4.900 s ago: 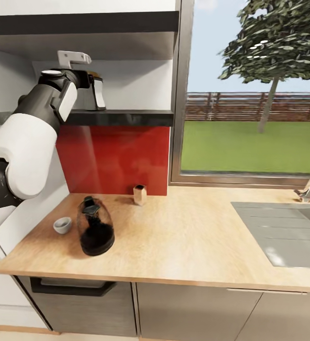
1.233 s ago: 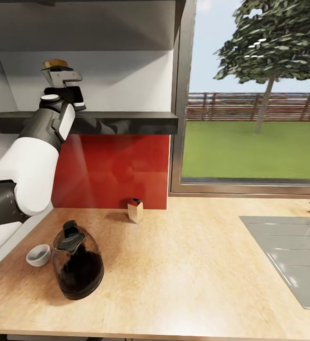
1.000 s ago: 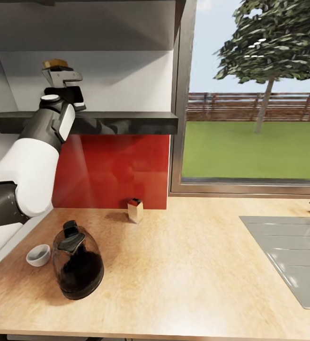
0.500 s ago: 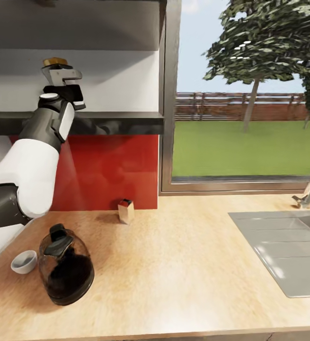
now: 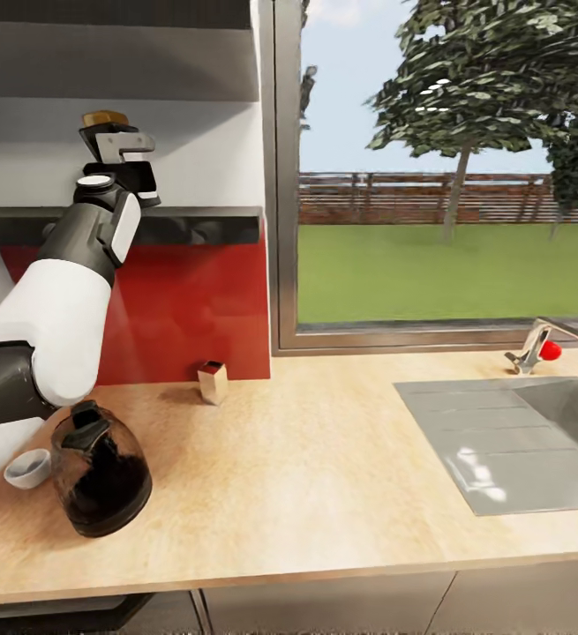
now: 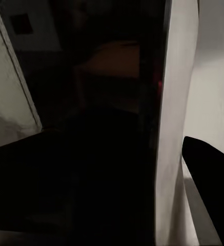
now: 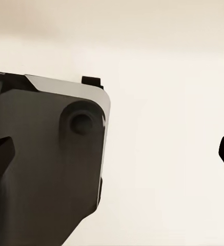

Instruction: Set up a coffee station on the kitchen countertop: keep the coffee maker on the countertop, move the bottle of coffee from the kitchen shelf to the counter next to the coffee maker, place a paper coffee filter on top of the coffee maker, put the saucer next to the coffee maker with the coffee cup on the saucer, and place the electric kettle next to the coffee maker.

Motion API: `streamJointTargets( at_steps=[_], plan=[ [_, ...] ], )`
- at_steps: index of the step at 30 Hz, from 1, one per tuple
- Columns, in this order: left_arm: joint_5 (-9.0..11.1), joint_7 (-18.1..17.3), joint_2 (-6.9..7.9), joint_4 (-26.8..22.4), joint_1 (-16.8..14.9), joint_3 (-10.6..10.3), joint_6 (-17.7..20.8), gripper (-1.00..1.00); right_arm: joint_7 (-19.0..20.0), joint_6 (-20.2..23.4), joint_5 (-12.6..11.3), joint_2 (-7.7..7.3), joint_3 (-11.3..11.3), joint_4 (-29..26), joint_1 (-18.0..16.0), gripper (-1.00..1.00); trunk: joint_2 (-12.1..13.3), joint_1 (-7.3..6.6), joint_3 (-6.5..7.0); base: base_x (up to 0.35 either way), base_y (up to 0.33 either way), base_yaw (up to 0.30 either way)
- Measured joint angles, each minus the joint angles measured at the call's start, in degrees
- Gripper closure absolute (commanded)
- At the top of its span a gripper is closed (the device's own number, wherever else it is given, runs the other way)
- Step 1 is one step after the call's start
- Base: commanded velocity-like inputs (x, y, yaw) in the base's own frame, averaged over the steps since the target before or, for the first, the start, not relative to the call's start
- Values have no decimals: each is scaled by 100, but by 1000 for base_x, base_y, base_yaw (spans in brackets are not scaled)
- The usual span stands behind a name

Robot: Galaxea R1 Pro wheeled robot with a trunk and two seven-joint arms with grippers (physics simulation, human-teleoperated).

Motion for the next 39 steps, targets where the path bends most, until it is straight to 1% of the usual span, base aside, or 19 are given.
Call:
streamJointTargets(
  at_steps=[4, 7, 31, 39],
  plan=[
    [-2, 6, -7, 0, -1, 3, 0, 100, 1, 11, -2, 6, -14, 0, 5, -100, -1, -1, 0, -33, -56, -6],
    [-13, 10, -11, 3, -1, 9, -1, 100, 5, 21, -8, 6, -37, -1, 5, -100, -1, -1, 0, -5, -8, -183],
    [-17, 11, -3, -5, -2, 30, 4, 100, 8, 26, -19, 6, -47, -2, 3, -100, -1, -2, -1, 0, 0, -295],
    [-15, 12, -33, -11, -1, 41, 12, 100, 11, 24, -19, 8, -44, -2, 4, -100, -1, -2, -1, 0, 0, -300]
  ],
)
